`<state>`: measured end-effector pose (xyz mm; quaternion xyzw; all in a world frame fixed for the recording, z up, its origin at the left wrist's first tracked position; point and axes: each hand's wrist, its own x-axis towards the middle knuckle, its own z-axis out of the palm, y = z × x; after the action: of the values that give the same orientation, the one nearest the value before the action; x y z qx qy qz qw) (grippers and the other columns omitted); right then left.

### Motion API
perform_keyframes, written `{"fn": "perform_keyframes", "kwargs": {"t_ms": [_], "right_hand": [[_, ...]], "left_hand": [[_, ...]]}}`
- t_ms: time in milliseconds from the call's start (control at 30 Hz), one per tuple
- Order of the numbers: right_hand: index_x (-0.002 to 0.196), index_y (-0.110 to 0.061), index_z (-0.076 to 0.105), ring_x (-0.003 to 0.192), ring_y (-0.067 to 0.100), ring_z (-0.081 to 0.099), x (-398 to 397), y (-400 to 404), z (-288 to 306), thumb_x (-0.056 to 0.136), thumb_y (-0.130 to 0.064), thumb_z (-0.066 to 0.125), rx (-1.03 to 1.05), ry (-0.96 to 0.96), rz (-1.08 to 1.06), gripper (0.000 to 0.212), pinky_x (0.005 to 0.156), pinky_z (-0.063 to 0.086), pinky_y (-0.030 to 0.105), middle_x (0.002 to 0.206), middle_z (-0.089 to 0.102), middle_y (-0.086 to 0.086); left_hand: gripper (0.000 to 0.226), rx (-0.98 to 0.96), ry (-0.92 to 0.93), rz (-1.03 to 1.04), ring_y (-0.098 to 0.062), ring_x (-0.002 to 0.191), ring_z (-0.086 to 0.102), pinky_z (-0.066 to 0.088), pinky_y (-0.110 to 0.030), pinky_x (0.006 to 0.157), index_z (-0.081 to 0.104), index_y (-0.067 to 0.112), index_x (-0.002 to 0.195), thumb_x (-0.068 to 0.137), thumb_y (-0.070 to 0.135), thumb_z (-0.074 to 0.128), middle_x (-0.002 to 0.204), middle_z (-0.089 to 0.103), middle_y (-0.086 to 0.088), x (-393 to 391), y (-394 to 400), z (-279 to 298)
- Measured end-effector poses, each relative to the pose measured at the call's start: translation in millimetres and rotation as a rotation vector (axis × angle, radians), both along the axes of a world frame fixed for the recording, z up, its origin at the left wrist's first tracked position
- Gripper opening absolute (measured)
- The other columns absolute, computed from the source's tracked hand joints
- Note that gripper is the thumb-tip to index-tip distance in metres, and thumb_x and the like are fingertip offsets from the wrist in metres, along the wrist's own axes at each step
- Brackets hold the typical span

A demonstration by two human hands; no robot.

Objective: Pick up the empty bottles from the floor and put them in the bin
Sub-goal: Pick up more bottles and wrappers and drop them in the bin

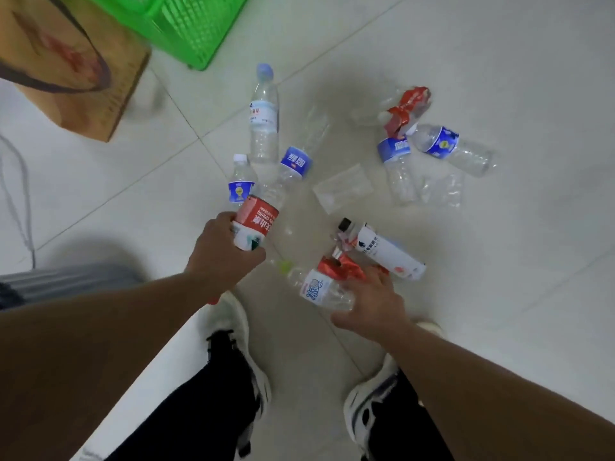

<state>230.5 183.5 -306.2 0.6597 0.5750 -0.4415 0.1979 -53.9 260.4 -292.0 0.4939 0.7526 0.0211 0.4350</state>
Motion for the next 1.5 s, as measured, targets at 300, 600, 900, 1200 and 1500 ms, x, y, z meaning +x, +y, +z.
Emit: {"fn": "perform_keyframes", "kwargs": {"t_ms": [300,600,900,1200,1500], "right_hand": [[0.142,-0.036,0.049,0.123,0.035,0.051,3,-22,-62,0.066,-0.052,0.076,0.176,-0.133,-0.009,0.082,0.095,0.054,0.052,0.131,0.056,0.005],[0.105,-0.031,0.056,0.108,0.031,0.057,-7,20,114,0.066,-0.059,0.078,0.150,0.041,-0.318,0.053,0.097,0.052,0.046,0.106,0.052,0.001],[0.096,-0.024,0.071,0.060,0.024,0.067,-27,58,260,0.079,-0.032,0.092,-0.109,0.604,-0.549,0.029,0.063,0.065,0.047,0.072,0.070,0.005],[0.091,-0.008,0.063,0.053,0.026,0.058,-84,45,333,0.073,-0.045,0.095,-0.260,0.661,-0.267,0.052,0.050,0.056,0.036,0.064,0.058,0.020],[0.094,-0.017,0.068,0.056,0.024,0.066,-217,-9,321,0.083,-0.038,0.091,-0.253,0.560,-0.126,0.033,0.054,0.059,0.030,0.069,0.069,0.019]], "left_hand": [[0.083,0.096,0.015,-0.010,-0.024,0.110,0.064,0.058,-0.050,0.099,0.051,0.020,0.143,0.074,0.040,0.093,0.127,0.060,-0.006,9,6,-40],[0.073,0.036,-0.066,0.224,-0.025,0.097,0.071,0.062,-0.051,0.089,0.055,0.023,0.136,0.072,0.036,0.088,0.117,0.065,-0.006,34,-10,113],[0.047,0.188,-0.177,0.635,0.008,0.076,0.069,0.045,-0.005,0.054,0.056,0.051,0.103,0.074,0.034,0.089,0.090,0.071,0.016,1,-47,248],[0.077,0.214,-0.113,0.917,-0.010,0.102,0.070,0.060,-0.030,0.090,0.052,0.035,0.148,0.081,0.042,0.089,0.126,0.057,0.005,-71,-170,315],[0.079,0.105,0.037,0.954,-0.008,0.094,0.065,0.053,-0.023,0.069,0.049,0.028,0.149,0.083,0.048,0.088,0.128,0.061,0.000,-233,-232,288]]}}
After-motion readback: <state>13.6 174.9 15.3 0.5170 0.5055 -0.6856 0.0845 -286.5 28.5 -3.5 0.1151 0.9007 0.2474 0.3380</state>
